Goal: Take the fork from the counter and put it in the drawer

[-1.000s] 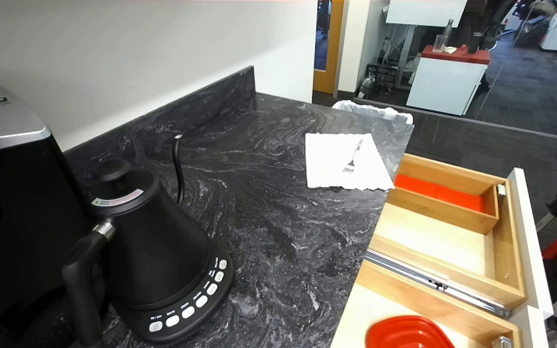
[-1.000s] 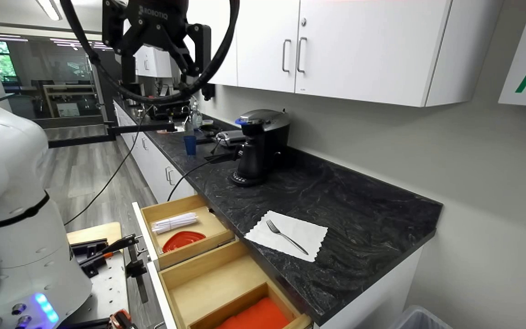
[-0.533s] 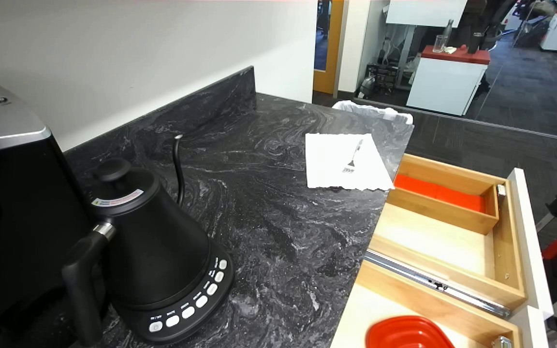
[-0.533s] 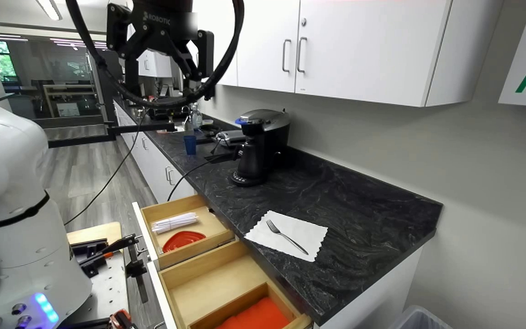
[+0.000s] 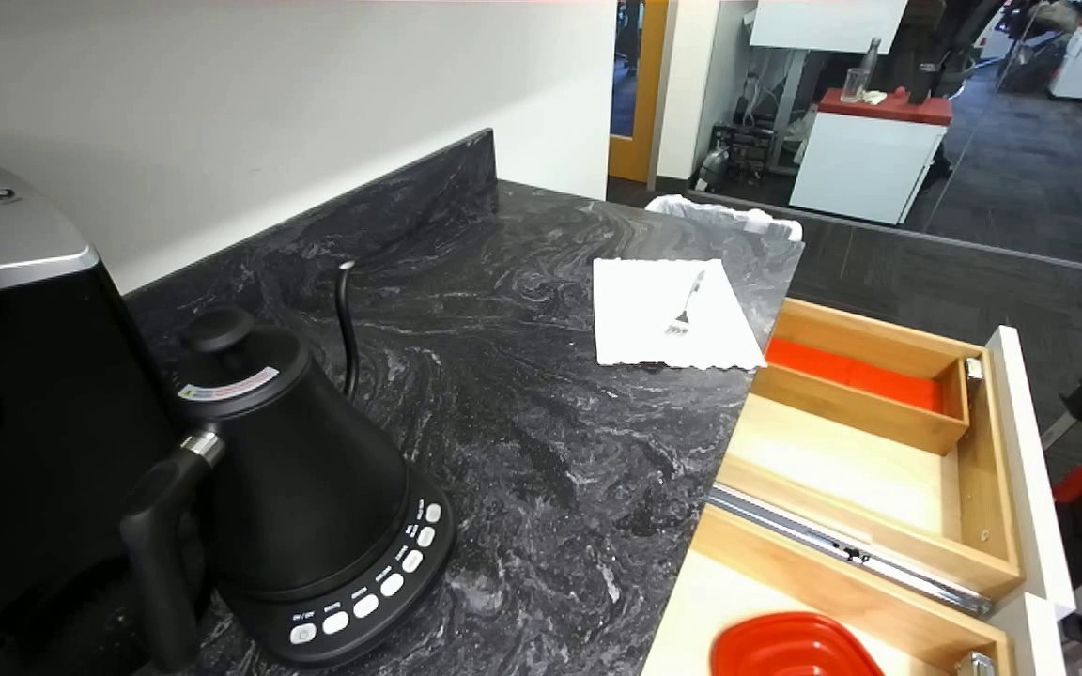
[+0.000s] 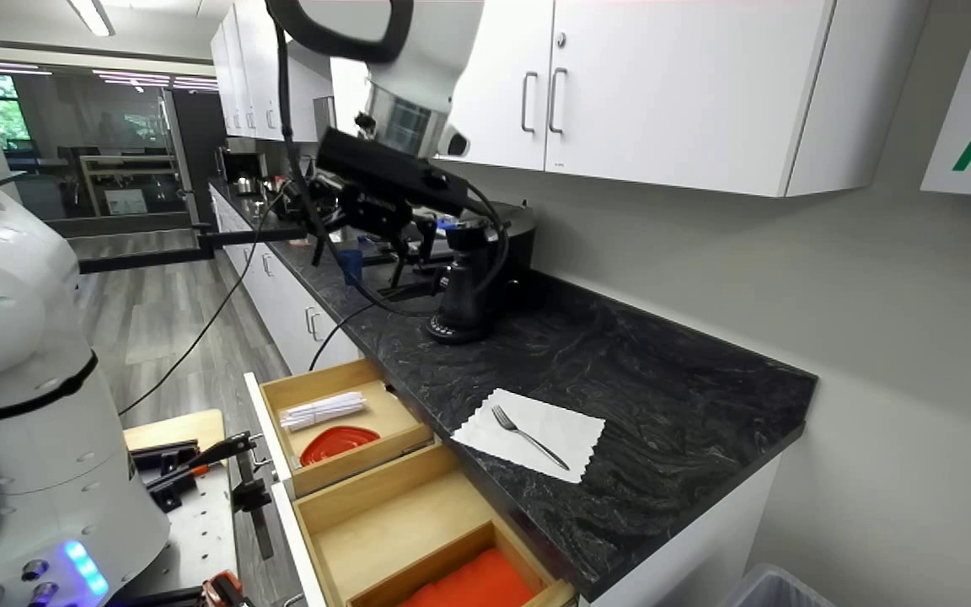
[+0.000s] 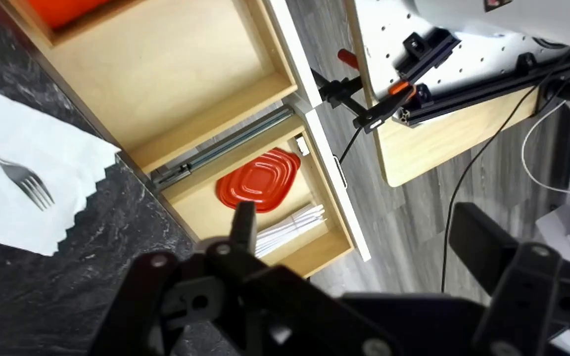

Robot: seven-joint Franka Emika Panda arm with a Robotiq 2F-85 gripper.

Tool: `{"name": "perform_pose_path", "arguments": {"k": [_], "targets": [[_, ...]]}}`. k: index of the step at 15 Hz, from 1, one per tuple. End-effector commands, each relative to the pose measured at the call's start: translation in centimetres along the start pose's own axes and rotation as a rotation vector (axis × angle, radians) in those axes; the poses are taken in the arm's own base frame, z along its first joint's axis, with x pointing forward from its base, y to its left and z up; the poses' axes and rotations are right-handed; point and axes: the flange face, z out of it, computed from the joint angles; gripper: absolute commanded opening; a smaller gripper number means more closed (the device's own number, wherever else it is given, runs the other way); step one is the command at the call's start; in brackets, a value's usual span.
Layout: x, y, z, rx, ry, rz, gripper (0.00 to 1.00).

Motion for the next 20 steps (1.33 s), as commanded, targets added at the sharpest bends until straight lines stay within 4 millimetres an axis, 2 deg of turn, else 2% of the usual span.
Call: {"name": "perform_pose_path", "arguments": {"k": [1,4,6,11,12,17,18,19,20], "targets": [[3.3,3.4,4.4,0.021,-0.031,-0.201,1.0],[4.6,5.6,6.3,0.042,-0.092,-0.358,1.0],[4.7,6.3,6.9,0.055,-0.113,-0.431,1.0],[6.0,8.7,7.8,0.069,-0.112,-0.479,1.0],[5.7,7.3,7.9,0.086,-0.124,-0.465,1.0],[6.1,8.4,8.3,0.096,-0.133,-0.464,1.0],[5.3,6.4,6.9,0.109,-0.117,-0.493,1.0],[5.0,5.5,6.5,0.095,-0.114,-0.527,1.0],[4.9,5.5,6.4,0.04,-0.131,-0.547,1.0]]}}
